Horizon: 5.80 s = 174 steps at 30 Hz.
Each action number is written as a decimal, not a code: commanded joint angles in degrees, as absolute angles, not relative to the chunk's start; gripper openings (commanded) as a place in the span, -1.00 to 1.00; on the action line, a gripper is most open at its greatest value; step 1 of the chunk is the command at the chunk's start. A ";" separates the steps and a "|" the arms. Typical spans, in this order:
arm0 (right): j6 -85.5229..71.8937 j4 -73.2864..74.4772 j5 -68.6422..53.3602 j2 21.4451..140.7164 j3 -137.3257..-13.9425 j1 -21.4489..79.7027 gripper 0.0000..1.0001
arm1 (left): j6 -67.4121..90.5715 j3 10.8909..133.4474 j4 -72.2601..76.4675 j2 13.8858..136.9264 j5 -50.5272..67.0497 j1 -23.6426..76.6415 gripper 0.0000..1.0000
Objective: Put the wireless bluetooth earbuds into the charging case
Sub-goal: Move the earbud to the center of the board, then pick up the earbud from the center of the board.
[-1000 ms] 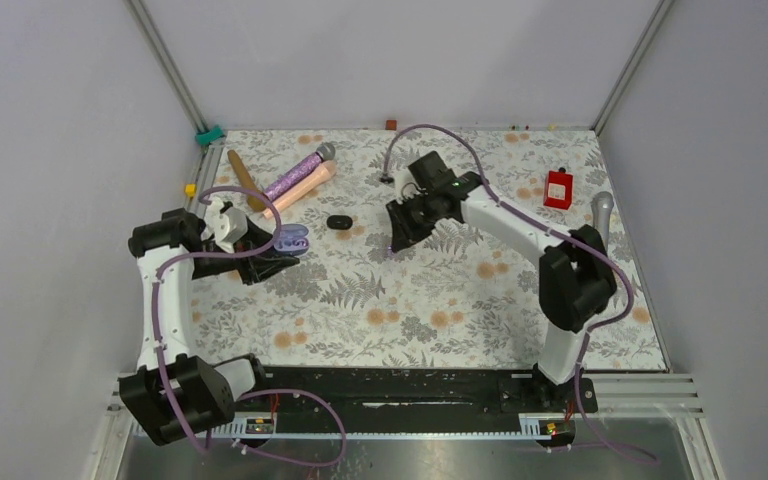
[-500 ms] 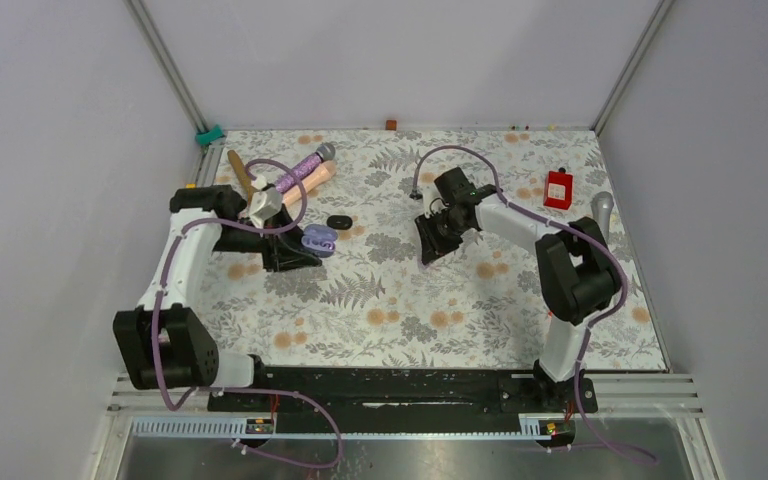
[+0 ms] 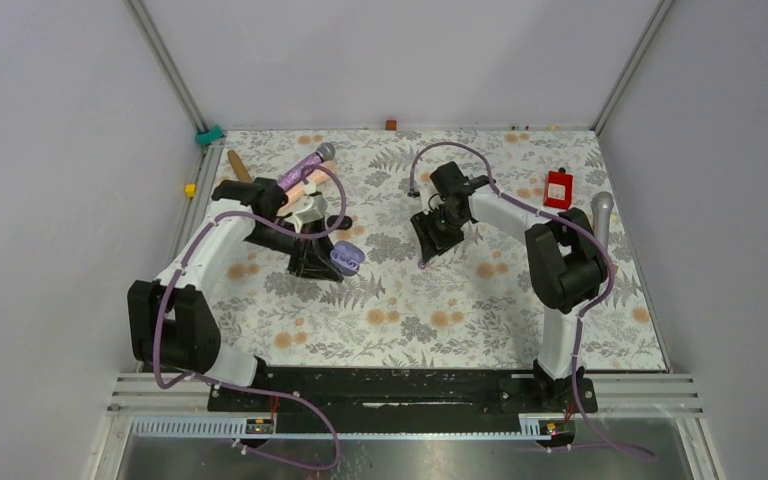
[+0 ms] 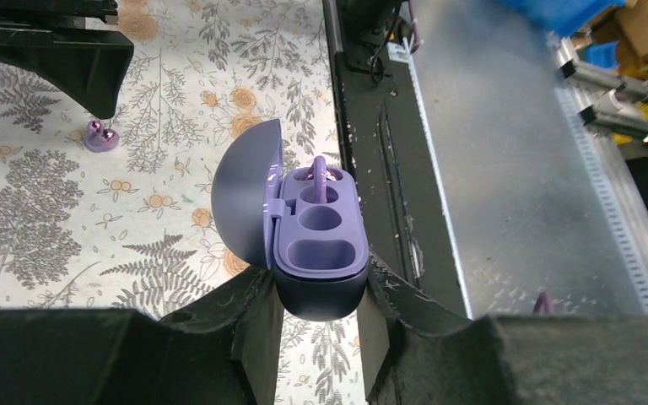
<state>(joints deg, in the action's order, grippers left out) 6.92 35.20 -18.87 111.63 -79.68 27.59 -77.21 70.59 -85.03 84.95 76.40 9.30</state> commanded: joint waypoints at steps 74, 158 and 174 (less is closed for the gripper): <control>25.24 50.34 7.99 124.84 -98.75 36.91 0.42 | -42.30 49.22 -41.40 45.53 73.98 5.36 -0.96; 8.85 53.40 -25.55 128.91 -99.73 28.06 -0.37 | -43.68 50.43 -44.00 46.78 74.55 3.96 -0.97; 6.42 49.50 -27.35 127.25 -95.72 28.04 -0.36 | -43.68 50.36 -44.06 46.87 75.04 2.82 -0.98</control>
